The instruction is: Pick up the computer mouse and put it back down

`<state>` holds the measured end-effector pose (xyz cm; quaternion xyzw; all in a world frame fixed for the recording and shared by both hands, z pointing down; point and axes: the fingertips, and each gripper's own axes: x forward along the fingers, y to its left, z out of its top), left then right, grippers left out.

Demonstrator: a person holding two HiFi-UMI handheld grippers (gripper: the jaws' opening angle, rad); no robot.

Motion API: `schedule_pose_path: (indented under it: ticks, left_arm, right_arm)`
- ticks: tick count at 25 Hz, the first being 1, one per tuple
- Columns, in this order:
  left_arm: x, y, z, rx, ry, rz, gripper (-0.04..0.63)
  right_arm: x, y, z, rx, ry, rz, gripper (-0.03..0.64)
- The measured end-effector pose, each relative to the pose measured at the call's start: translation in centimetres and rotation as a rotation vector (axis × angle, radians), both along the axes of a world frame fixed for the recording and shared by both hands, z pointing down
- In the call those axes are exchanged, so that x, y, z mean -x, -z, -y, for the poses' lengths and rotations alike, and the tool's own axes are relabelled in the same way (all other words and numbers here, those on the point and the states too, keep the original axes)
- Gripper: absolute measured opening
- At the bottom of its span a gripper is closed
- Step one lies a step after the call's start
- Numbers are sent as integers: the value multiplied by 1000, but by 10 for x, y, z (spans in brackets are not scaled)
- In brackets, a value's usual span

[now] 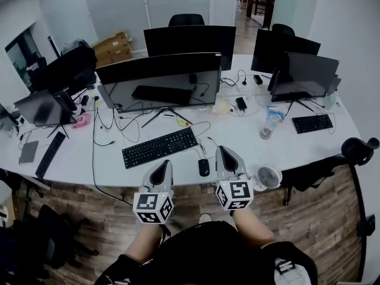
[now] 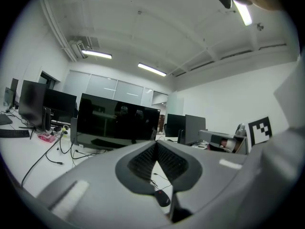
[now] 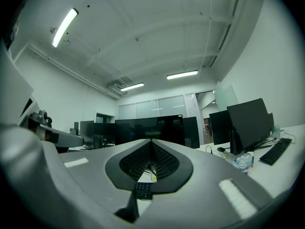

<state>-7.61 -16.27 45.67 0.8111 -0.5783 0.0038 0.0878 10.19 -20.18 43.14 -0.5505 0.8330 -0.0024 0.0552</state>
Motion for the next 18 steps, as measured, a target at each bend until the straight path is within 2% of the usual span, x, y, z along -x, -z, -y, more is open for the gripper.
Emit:
schedule_pose_path:
  ticks: [7,12,18]
  left_arm:
    - [-9,-18,47,62,19,-26,54]
    - [-2,-32,69,104,17,-20,54]
    - [13,-35,94,109,-14,6,54]
  right_arm:
    - [-4,-21,51,52,36,-1,-3]
    - [-3,-42,75,105,8,-7,-2]
    - [10,-74,99,162,-48,-43,-2]
